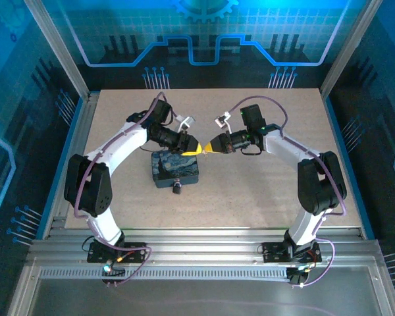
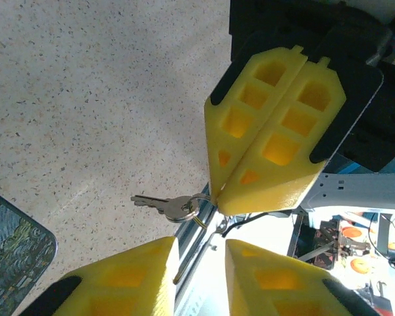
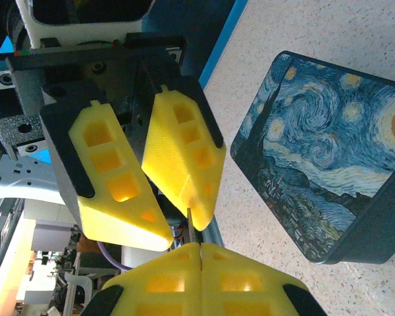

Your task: Unlock a padlock with a key

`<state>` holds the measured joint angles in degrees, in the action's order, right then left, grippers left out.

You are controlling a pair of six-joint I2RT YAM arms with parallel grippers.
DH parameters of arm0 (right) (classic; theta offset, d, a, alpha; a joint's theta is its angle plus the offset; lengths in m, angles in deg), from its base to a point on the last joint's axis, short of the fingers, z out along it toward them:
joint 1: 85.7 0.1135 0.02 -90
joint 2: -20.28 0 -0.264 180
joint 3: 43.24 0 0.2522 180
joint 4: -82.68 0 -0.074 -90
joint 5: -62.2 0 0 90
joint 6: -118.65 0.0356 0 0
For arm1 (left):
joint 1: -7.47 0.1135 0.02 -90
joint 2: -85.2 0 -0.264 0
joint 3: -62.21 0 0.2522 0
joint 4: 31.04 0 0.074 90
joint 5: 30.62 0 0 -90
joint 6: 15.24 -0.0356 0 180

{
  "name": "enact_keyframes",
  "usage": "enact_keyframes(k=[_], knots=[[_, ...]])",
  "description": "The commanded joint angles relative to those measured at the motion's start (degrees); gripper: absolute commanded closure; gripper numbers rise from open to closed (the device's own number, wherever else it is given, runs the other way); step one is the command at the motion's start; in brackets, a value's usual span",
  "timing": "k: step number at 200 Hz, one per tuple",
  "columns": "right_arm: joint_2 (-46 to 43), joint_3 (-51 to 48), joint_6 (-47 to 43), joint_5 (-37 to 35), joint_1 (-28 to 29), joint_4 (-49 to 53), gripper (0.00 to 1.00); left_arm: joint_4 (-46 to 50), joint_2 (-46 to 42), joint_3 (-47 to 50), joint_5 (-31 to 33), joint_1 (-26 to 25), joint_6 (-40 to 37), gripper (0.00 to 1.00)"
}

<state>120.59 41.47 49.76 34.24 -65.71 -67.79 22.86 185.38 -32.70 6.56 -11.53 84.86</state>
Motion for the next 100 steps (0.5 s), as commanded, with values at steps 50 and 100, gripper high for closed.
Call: enact_keyframes(k=[50,100], knots=[[1.24,1.56,0.56,0.24,1.35,-1.00,1.00,-1.65,-0.64,1.36,-4.81,0.29,-0.81,0.97],[0.21,-0.60,2.32,0.58,-1.33,-2.04,0.85,-4.35,-1.38,2.56,-6.71,1.59,0.91,1.00]])
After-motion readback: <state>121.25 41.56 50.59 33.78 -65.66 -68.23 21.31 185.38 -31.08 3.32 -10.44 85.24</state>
